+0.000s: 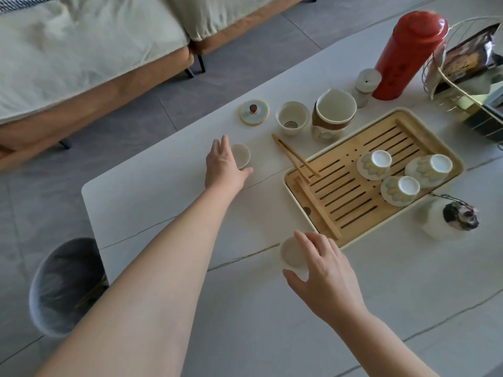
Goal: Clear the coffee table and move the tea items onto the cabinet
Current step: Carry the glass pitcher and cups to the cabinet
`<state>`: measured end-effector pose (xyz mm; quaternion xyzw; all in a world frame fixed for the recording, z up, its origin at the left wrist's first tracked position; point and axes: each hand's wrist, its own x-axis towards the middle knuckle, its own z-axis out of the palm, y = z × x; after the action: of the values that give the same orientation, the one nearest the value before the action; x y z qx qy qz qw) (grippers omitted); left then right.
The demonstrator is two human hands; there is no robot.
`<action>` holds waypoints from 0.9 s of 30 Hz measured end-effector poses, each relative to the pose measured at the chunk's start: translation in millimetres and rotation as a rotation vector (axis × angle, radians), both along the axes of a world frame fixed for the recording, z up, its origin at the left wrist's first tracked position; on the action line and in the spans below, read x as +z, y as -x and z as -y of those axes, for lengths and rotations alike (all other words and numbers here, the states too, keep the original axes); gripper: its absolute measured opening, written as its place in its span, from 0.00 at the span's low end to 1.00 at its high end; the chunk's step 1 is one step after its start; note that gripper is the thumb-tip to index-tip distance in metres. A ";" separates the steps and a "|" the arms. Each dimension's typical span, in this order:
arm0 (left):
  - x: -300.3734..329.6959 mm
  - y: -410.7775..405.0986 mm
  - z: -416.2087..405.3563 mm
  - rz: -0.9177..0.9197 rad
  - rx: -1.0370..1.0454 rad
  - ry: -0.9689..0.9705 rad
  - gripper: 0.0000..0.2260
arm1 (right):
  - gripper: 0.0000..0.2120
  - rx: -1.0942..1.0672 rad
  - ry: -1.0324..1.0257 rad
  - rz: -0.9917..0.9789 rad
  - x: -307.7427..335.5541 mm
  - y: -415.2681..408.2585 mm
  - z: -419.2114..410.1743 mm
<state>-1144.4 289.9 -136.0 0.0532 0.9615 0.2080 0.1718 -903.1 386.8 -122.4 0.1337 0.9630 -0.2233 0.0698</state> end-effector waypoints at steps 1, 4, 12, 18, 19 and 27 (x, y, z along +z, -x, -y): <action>-1.6 2.6 -2.8 0.014 -0.015 0.003 0.43 | 0.33 -0.002 0.003 -0.005 -0.9 0.6 -1.1; -4.5 5.9 -11.2 0.000 -0.037 0.046 0.39 | 0.33 -0.002 -0.009 -0.029 -3.7 1.1 -5.3; 12.9 -15.5 -11.5 -0.070 -0.033 0.100 0.33 | 0.34 -0.042 -0.005 -0.041 10.5 -8.0 -17.3; 54.6 -76.1 -14.5 -0.099 -0.121 -0.012 0.37 | 0.35 -0.187 0.039 -0.069 44.1 -32.7 -29.9; 61.6 -90.2 -16.6 -0.077 -0.150 -0.038 0.37 | 0.34 -0.217 0.055 -0.068 50.4 -39.8 -31.6; 108.5 -216.4 -44.5 0.030 -0.427 -0.172 0.39 | 0.32 -0.511 0.206 -0.087 94.4 -133.1 -51.5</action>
<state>-928.0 334.3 -27.5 0.2671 0.9043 0.2490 0.2212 -770.0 438.3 -28.1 0.3548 0.8724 -0.3358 -0.0172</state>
